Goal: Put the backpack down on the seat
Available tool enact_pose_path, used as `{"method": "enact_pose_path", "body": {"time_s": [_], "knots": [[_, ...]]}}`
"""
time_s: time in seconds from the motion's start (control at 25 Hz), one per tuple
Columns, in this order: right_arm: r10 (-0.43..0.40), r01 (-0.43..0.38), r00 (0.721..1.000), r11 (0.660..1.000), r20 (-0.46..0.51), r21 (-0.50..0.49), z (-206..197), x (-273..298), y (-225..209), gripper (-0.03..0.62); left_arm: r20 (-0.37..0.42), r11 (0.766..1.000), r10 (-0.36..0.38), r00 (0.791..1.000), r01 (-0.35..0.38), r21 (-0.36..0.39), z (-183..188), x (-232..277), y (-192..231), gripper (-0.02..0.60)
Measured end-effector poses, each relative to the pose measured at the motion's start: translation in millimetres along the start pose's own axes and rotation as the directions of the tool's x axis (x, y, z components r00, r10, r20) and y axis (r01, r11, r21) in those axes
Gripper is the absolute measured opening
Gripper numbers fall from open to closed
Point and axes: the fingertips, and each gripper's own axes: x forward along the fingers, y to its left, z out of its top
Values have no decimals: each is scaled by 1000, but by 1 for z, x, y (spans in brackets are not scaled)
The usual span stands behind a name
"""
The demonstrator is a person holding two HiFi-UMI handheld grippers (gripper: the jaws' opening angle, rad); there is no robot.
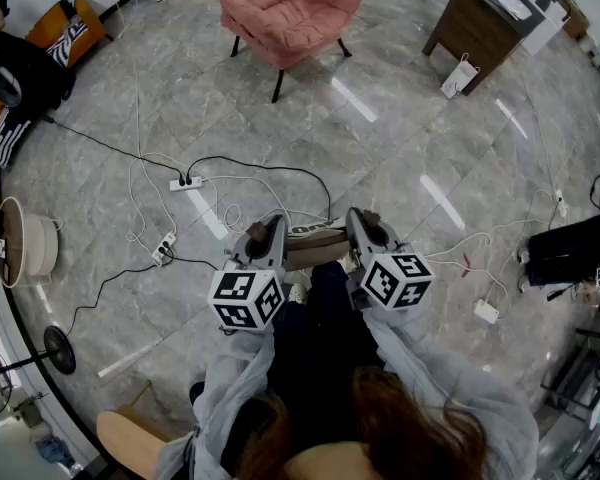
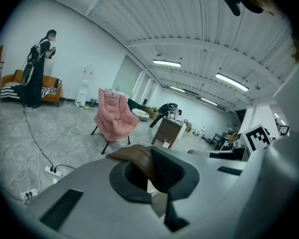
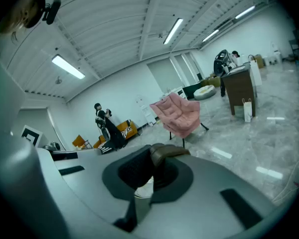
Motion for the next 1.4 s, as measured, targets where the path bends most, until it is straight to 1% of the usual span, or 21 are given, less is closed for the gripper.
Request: {"method": "enact_pose_path", "body": {"time_s": [0.08, 0.24, 0.36, 0.56, 0.68, 0.88, 1.08, 1.12, 1.28, 1.4], "knots": [[-5, 5, 1000, 1000, -8, 0, -7, -1, 4, 8, -21, 1000, 12, 1000, -13, -26, -8, -6, 6, 14], [-21, 20, 999, 999, -35, -42, -14, 1, 10, 8, -38, 996, 41, 998, -44, -76, -21, -14, 17, 14], [5, -5, 998, 1000, -58, -9, -16, 8, 3, 8, -45, 994, 46, 998, -50, -94, -23, -7, 18, 14], [28, -27, 999, 999, -29, 29, 16, 17, -11, 8, -11, 992, 46, 999, -47, -114, -8, 20, 14, 14], [40, -39, 999, 998, -31, 38, 28, 21, -26, 8, 4, 991, 51, 999, -50, -122, -1, 38, 6, 14], [77, -77, 997, 997, -26, 8, 60, 36, -47, 8, 36, 992, 62, 997, -58, -114, 12, 71, -6, 14], [106, -107, 994, 993, -24, -53, 88, 50, -65, 8, 74, 990, 84, 994, -75, -119, 21, 97, -13, 14], [105, -107, 994, 993, -27, -51, 92, 53, -69, 8, 75, 990, 84, 994, -75, -119, 23, 103, -14, 14], [81, -80, 995, 997, -60, 10, 96, 60, -84, 8, 53, 989, 86, 995, -78, -128, 21, 116, -19, 14], [70, -71, 996, 997, -61, -11, 101, 64, -90, 8, 46, 991, 76, 996, -70, -113, 26, 127, -21, 14]]}}
